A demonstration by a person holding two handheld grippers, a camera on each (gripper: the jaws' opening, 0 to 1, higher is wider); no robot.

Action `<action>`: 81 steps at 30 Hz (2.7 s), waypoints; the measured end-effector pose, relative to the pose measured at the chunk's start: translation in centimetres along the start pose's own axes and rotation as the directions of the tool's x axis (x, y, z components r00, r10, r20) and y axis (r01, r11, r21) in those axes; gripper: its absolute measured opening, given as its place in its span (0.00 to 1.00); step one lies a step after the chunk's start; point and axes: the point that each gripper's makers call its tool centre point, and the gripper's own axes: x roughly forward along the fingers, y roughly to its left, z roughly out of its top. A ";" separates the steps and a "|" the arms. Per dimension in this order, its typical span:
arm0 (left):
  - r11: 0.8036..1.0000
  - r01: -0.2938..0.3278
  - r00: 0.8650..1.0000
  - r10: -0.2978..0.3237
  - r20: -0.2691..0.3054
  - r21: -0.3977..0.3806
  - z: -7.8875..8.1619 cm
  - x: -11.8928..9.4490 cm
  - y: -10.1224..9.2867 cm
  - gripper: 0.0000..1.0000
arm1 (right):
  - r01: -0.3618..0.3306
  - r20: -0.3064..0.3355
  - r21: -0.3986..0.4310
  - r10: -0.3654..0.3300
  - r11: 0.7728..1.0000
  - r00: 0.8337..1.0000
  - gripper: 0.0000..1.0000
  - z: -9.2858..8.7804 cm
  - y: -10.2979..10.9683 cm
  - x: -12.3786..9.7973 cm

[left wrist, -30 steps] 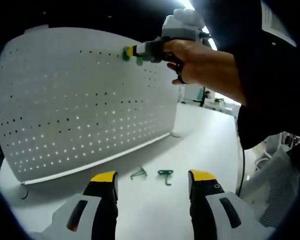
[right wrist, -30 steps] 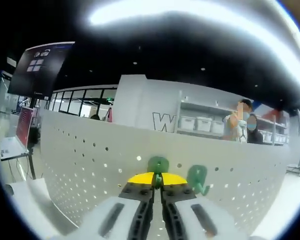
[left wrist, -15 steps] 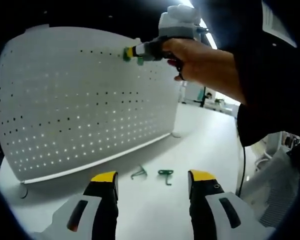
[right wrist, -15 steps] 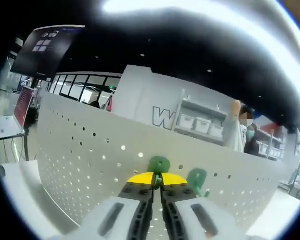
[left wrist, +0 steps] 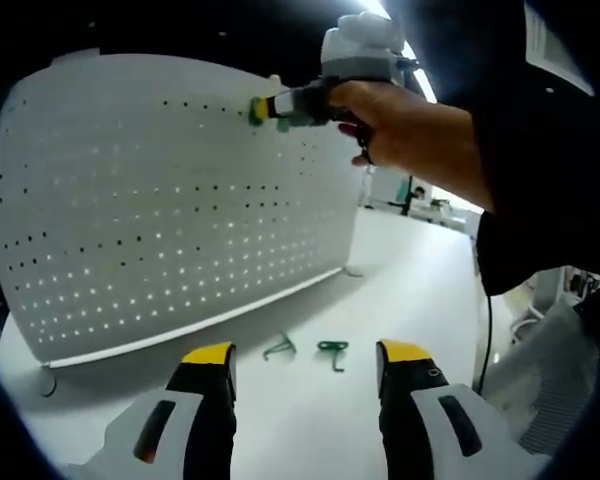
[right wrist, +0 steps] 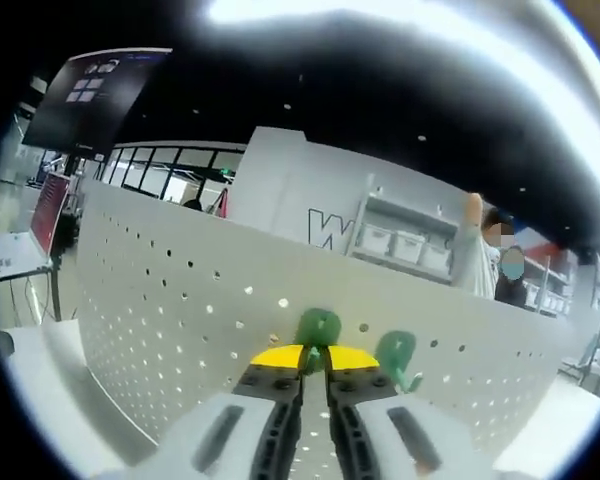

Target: Insert the hook assembly into the mounting plate slot until the hook locks in place.

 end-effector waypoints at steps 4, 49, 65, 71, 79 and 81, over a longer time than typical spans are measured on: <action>1.000 0.001 1.000 -0.001 0.001 0.001 0.0 0.0 0.0 0.58 | -0.007 -0.012 0.003 0.007 1.000 1.000 0.07 -0.5 0.1 -0.3; 1.000 0.001 1.000 -0.001 -0.005 0.023 0.0 -0.1 -0.1 0.56 | -0.136 -0.228 0.037 0.141 0.990 0.963 0.12 -12.3 1.6 -9.6; 0.999 0.009 1.000 -0.008 -0.017 0.032 -0.3 0.0 -0.3 0.55 | -0.204 -0.376 0.064 0.213 0.977 0.902 0.14 -18.7 2.7 -12.8; 0.999 0.008 1.000 -0.008 -0.018 0.031 -0.3 0.0 -0.3 0.55 | -0.228 -0.447 0.109 0.253 0.967 0.858 0.14 -21.7 3.6 -13.8; 1.000 0.009 1.000 -0.008 -0.017 0.029 -0.3 0.0 -0.3 0.55 | -0.242 -0.519 0.157 0.288 0.958 0.804 0.14 -24.9 4.1 -14.8; 1.000 0.009 1.000 -0.009 -0.017 0.028 -0.3 0.0 -0.3 0.55 | -0.242 -0.547 0.192 0.309 0.951 0.778 0.14 -25.9 4.6 -15.5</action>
